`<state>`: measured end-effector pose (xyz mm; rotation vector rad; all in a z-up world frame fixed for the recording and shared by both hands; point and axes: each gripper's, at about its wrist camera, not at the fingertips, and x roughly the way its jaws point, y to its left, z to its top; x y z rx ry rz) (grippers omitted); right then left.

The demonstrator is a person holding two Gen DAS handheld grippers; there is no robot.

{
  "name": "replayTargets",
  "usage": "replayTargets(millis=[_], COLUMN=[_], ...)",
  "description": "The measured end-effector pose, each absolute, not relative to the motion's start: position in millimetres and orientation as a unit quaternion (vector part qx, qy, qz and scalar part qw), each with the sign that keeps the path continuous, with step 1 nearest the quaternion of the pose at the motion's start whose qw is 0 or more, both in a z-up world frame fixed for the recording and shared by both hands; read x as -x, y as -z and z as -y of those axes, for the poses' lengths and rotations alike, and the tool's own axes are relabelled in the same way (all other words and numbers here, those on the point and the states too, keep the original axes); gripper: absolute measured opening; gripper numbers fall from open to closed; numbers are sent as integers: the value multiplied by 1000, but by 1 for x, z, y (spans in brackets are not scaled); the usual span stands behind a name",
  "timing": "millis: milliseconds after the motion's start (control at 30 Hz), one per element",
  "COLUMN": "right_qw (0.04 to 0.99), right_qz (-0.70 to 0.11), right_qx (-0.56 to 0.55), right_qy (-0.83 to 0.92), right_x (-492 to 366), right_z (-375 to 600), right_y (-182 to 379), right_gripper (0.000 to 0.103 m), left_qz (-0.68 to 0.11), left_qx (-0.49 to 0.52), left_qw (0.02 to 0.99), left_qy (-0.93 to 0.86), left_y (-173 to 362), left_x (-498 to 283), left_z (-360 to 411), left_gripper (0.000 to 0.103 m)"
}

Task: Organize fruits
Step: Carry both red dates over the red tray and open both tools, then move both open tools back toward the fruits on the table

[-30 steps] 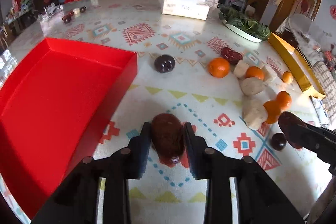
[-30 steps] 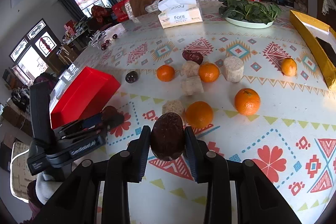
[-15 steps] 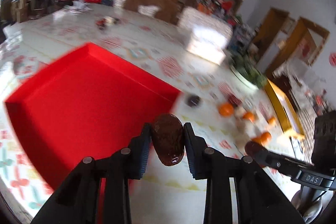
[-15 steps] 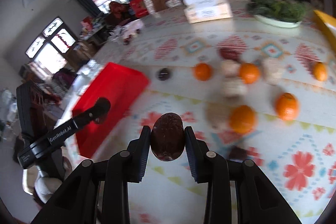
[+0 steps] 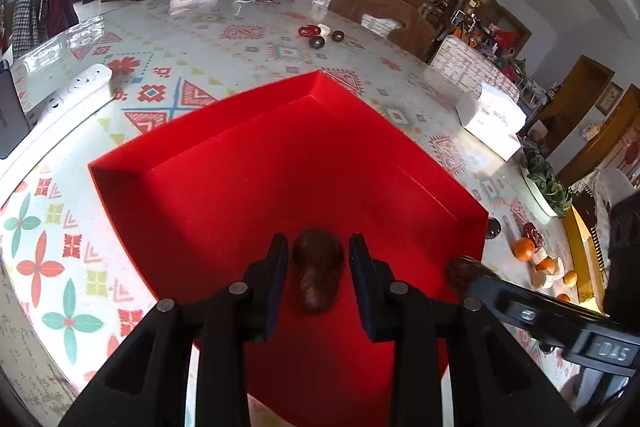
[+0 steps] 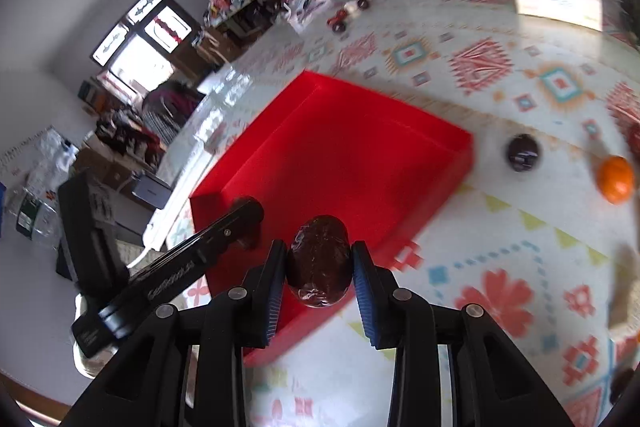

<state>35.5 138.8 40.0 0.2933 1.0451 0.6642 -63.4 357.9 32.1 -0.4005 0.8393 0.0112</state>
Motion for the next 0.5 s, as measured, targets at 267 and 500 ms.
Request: replayTargets(millis=[267,500], right_qw=[809,850], right_qz=[-493,-470], right_qx=[-127,-36], right_qy=[-293,-236], right_x=[-53,-27], right_z=[-156,-157], right_y=[-35,-45], right_gripper=[51,53], left_qz=[-385,-365], left_qx=[221,245], left_qw=[896,898], left_qy=[-4,-8], left_y=[-37,-42], left_x=[69,75], left_z=[-373,-378], left_gripper=[48,49])
